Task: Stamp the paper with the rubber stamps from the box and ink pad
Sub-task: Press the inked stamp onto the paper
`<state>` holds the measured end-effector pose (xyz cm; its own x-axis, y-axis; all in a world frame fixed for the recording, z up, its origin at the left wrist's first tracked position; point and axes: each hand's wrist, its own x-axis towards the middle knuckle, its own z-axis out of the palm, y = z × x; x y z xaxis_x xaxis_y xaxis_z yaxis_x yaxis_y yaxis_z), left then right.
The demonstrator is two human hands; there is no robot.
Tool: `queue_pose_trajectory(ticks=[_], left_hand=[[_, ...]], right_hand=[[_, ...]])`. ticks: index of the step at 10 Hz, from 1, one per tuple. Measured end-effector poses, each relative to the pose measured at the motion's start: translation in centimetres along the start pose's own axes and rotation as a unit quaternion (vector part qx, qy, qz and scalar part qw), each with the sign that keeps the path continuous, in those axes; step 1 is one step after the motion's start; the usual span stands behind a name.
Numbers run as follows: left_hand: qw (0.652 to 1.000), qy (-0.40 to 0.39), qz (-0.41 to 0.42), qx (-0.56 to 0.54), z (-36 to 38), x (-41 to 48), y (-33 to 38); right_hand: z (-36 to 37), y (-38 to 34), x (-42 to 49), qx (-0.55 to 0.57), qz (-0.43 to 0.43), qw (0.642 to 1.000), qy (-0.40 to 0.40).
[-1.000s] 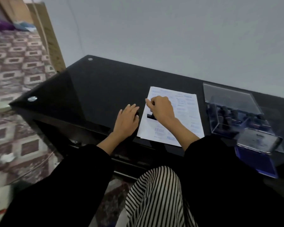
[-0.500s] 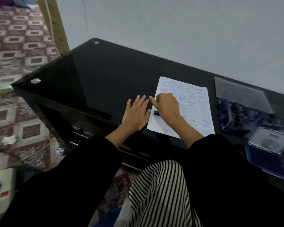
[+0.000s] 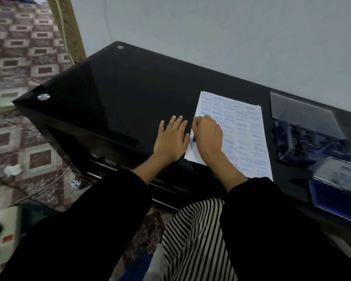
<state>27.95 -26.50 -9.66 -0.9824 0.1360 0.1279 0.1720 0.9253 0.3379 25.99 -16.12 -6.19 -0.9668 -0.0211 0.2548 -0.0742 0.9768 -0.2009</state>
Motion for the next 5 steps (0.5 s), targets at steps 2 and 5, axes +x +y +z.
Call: queue_pose_trajectory(ticks=[2,5], left_hand=[[1.000,0.003,0.000,-0.001,-0.01,-0.01,0.03],[1.000,0.002,-0.002,0.009,0.11,0.09,0.00]], right_hand=[[-0.13,0.08,-0.53,0.000,0.000,1.000,0.003],[0.27,0.10,-0.13,0.010,-0.003,1.000,0.019]])
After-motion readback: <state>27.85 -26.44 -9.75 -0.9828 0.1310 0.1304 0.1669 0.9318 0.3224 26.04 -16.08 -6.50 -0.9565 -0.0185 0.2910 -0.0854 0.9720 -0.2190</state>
